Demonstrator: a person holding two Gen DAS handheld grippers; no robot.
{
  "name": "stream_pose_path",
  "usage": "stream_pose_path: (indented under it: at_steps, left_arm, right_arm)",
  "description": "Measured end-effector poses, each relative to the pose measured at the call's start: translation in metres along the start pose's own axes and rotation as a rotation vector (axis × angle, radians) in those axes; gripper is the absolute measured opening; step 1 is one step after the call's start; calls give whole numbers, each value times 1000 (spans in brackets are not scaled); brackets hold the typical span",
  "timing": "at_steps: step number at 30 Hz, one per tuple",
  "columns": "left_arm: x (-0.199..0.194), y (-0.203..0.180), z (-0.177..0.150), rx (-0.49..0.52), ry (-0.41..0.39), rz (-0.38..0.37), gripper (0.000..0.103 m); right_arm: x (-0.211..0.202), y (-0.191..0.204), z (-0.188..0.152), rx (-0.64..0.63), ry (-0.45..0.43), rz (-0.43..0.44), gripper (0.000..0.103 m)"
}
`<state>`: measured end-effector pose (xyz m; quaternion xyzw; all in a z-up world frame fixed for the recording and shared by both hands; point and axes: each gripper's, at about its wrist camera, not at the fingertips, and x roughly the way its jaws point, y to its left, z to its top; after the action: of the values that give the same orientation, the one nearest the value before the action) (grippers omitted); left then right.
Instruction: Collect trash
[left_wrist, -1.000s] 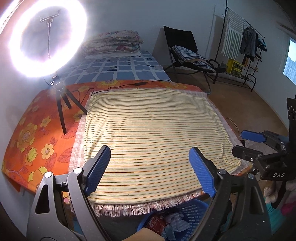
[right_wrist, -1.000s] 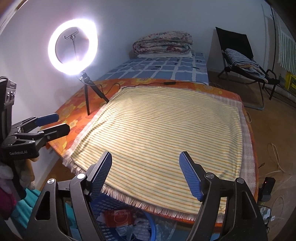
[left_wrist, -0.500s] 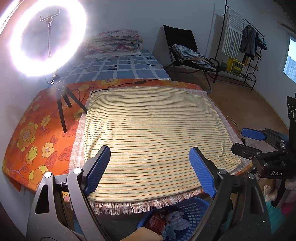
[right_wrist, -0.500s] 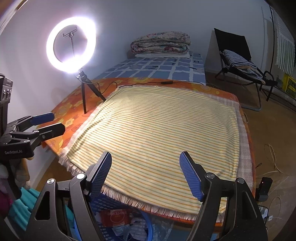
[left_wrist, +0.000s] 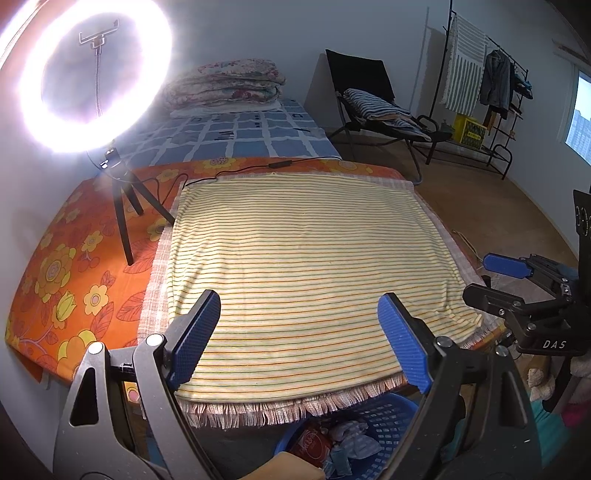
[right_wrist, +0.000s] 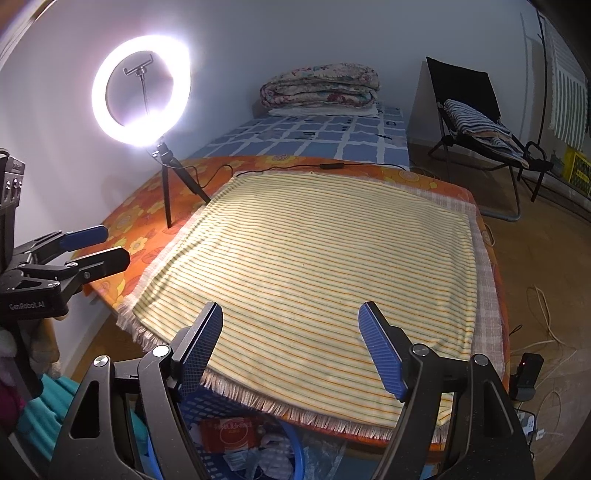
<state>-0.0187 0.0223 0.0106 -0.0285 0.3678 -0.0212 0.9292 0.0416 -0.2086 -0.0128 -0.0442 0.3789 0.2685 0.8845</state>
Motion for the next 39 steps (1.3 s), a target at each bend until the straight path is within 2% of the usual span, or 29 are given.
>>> stream_pose_path:
  at_steps: [39]
  left_arm:
    - [2, -2, -3, -13, 23, 17, 90]
  right_arm:
    - [0, 0, -1, -2, 2, -9, 76]
